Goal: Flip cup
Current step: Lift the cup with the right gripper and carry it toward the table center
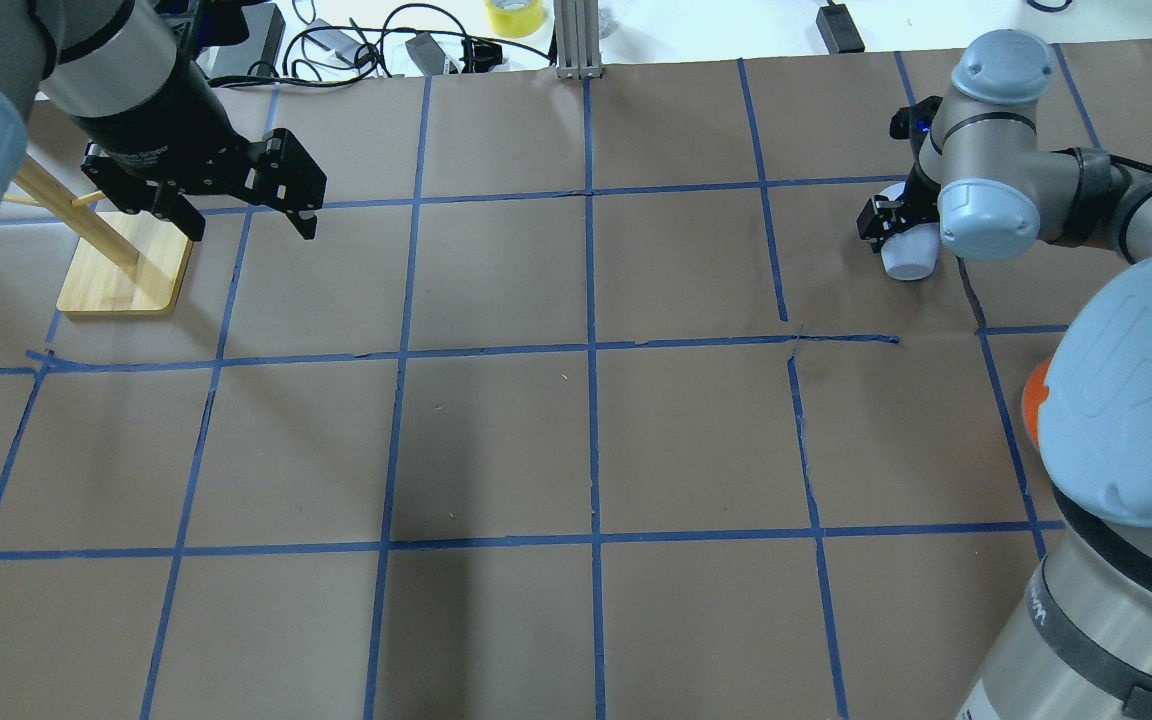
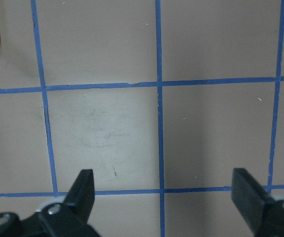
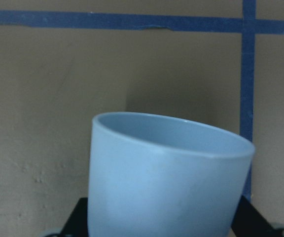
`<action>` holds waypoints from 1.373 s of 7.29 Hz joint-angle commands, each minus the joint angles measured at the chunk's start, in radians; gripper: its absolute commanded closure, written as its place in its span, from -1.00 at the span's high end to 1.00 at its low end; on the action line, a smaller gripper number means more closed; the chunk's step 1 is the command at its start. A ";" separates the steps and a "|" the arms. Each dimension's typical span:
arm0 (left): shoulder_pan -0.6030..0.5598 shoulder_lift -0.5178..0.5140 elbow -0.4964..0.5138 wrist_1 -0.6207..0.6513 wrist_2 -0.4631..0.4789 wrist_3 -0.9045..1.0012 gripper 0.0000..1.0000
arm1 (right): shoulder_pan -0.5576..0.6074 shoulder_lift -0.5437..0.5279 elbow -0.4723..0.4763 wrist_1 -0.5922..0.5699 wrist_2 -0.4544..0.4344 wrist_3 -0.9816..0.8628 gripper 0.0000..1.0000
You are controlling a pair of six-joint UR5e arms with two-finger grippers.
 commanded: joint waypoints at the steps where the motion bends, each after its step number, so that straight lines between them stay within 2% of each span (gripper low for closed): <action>1: 0.000 0.000 0.000 0.000 0.000 0.000 1.00 | 0.000 0.003 0.000 -0.010 -0.004 -0.004 -0.19; 2: 0.000 0.000 0.000 0.000 0.000 0.000 1.00 | 0.009 -0.014 0.000 -0.004 -0.006 -0.112 -0.06; 3: 0.000 0.000 0.000 0.000 -0.002 -0.002 1.00 | 0.013 -0.051 0.003 0.008 -0.021 -0.257 -0.16; 4: 0.000 0.000 0.000 0.000 -0.002 -0.002 1.00 | 0.024 -0.086 0.013 0.020 -0.027 -0.371 -0.48; 5: 0.000 0.000 0.002 0.000 -0.002 -0.002 1.00 | 0.042 -0.097 0.013 0.025 -0.055 -0.456 -0.99; 6: 0.000 0.000 0.005 -0.002 -0.002 -0.002 1.00 | 0.058 -0.100 0.001 0.087 -0.085 -0.498 -1.00; 8: 0.002 0.002 0.006 -0.003 -0.002 -0.002 1.00 | 0.073 -0.100 -0.002 0.099 -0.092 -0.506 -1.00; 10: 0.002 0.000 0.008 -0.003 -0.002 0.000 1.00 | 0.072 -0.080 -0.003 0.015 -0.073 -0.384 -0.46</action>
